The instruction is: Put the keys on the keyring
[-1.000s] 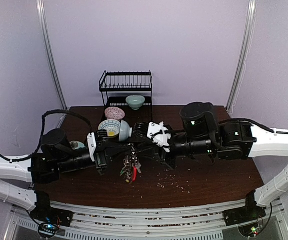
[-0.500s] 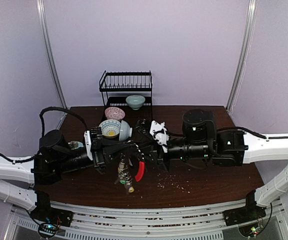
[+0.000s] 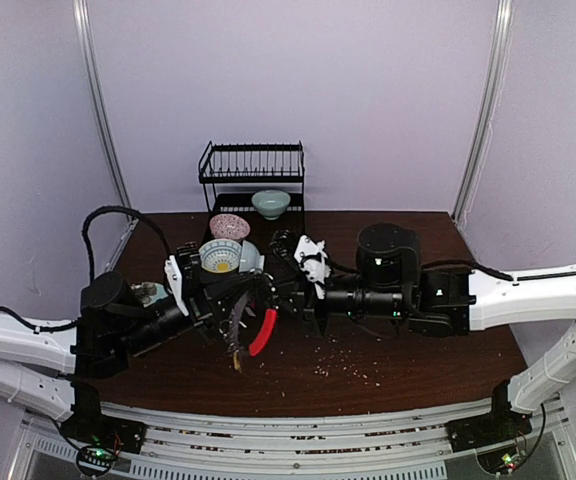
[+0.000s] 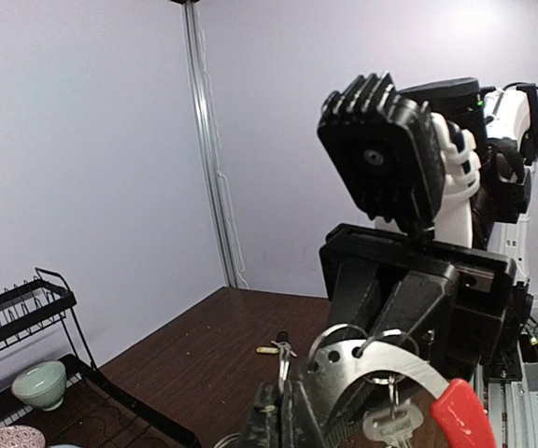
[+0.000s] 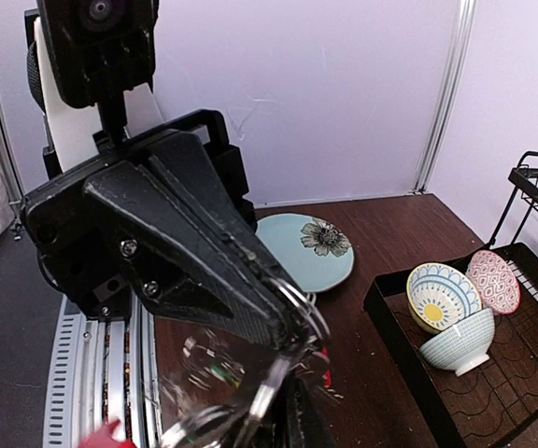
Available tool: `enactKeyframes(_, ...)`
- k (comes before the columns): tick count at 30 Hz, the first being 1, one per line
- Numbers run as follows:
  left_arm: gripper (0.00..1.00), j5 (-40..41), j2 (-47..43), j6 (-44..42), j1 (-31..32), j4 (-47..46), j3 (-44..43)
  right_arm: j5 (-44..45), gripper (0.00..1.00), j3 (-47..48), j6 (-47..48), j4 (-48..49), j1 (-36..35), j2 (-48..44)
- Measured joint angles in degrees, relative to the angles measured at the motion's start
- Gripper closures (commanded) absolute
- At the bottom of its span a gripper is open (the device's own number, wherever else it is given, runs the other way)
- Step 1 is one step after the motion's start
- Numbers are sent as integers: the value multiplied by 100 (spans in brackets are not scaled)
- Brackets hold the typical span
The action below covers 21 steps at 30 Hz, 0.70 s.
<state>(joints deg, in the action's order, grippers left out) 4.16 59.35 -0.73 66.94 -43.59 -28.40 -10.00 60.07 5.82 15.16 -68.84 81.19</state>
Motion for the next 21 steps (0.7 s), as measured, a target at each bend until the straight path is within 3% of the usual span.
enactKeyframes(7, 100, 98, 92, 122, 11, 85, 2, 326, 79, -92, 162, -70, -127, 9)
enactKeyframes(12, 100, 262, 31, 118, -26, 133, 2, 337, 66, -603, 149, -466, -42, -682)
enactKeyframes(18, 100, 455, -17, 114, -37, 120, 20, 721, 59, -619, 105, -1016, 46, -1283)
enactKeyframes(21, 100, 671, 39, 203, -37, 101, 22, 756, 47, -470, -146, -975, -9, -1259)
